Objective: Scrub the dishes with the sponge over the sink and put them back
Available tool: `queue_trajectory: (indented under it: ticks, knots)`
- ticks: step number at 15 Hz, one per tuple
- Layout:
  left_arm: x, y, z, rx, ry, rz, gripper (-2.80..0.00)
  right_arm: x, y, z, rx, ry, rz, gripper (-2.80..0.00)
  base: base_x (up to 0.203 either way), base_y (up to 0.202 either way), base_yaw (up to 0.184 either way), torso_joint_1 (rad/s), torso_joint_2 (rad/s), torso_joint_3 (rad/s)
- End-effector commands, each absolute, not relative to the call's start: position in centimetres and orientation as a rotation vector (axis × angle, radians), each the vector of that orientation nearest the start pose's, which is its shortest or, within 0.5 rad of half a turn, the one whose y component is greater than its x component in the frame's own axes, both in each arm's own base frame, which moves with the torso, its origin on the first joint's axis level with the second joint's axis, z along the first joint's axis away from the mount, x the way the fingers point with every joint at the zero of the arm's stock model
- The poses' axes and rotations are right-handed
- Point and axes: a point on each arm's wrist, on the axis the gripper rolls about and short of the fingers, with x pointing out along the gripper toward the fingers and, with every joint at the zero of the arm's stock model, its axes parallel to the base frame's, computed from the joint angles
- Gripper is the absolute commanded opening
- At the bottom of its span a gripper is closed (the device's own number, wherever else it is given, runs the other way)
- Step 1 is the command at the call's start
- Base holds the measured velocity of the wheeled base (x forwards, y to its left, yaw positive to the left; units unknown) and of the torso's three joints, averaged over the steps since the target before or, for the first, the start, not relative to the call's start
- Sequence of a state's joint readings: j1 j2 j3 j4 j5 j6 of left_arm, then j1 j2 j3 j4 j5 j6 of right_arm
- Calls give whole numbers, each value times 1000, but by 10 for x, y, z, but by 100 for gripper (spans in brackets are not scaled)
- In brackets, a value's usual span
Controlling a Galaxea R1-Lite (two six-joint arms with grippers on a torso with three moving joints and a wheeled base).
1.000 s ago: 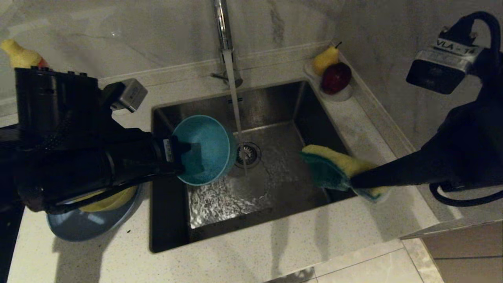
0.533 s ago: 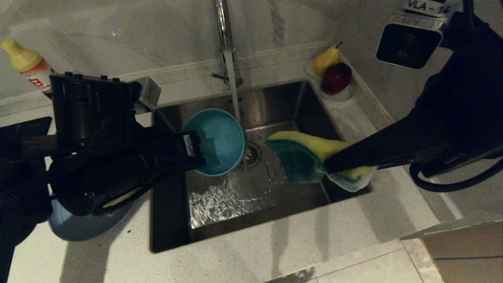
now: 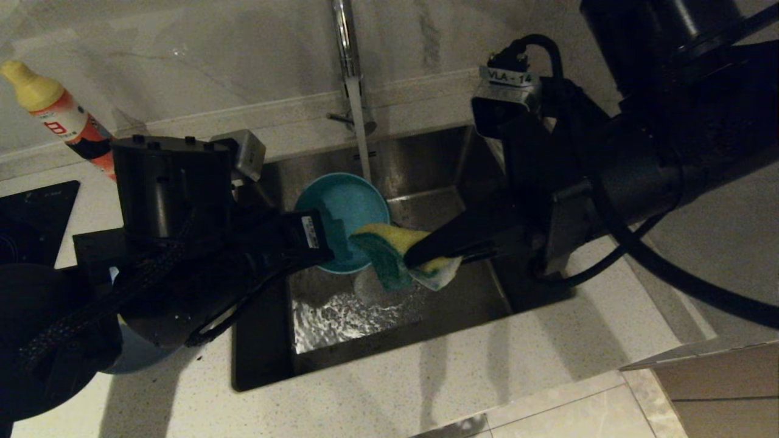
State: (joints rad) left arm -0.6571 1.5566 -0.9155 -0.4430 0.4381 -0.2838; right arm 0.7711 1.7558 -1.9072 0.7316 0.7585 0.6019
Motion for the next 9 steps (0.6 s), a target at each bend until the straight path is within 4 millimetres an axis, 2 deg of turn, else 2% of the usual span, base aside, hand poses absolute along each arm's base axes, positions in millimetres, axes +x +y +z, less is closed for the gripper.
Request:
queue_trajectory:
  ticks: [1,7,9]
  knots:
    - [226,-165,234,-181,189,-196,-280,220,236,327,482,1120,1213,-280,0,0,0,0,0,0]
    - [227,-178,216,-126,124,-205,-280,233,242,317,505,1136,1184,-280,0,0,0,0,0,0]
    - [225,-179,216,-122,122,-211,-280,241,240,314,516,1132,1164,-280,0,0,0,0,0,0]
